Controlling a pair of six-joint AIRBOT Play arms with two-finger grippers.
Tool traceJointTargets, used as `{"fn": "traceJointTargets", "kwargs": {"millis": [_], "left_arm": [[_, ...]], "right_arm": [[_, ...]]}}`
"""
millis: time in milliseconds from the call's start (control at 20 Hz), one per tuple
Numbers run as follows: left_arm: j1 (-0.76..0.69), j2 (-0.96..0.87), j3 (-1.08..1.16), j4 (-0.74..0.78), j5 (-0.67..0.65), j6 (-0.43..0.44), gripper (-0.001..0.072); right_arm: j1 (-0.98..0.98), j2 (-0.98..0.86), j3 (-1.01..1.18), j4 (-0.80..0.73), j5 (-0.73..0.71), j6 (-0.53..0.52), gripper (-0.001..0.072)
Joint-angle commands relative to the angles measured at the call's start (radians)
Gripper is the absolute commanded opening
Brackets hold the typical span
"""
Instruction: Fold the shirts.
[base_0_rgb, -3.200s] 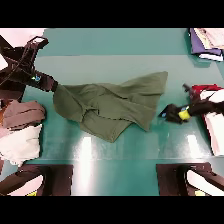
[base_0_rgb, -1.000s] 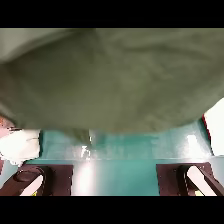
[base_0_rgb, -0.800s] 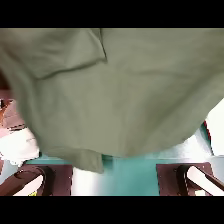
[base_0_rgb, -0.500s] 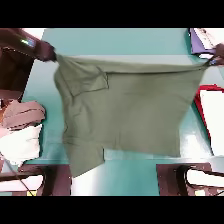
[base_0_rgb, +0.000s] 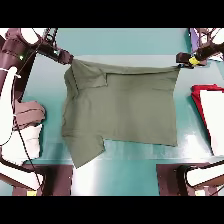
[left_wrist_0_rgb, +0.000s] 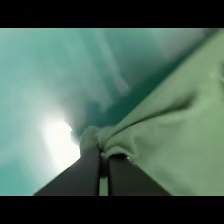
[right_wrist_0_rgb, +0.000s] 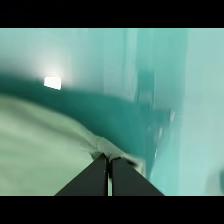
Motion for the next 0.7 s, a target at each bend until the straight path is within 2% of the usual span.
{"fn": "traceJointTargets", "kwargs": {"millis": [0,250,450,650], "left_arm": [[0.000,-0.020,-0.003,0.102,0.110,0.064,0.0032],[0.000,-0.022,-0.010,0.126,-0.031,0.182,0.0031],[0.000,-0.022,-0.077,0.163,-0.179,0.186,0.0030],[0.000,-0.022,-0.204,0.191,-0.200,0.181,0.0031]], "right_arm": [[0.006,-0.018,-0.001,-0.026,-0.109,0.011,0.0016],[0.007,-0.017,-0.038,-0.025,-0.009,-0.047,0.0016],[0.007,0.013,-0.189,-0.023,0.081,-0.047,0.0016],[0.011,0.102,-0.357,-0.005,0.068,-0.059,0.0016]]}}
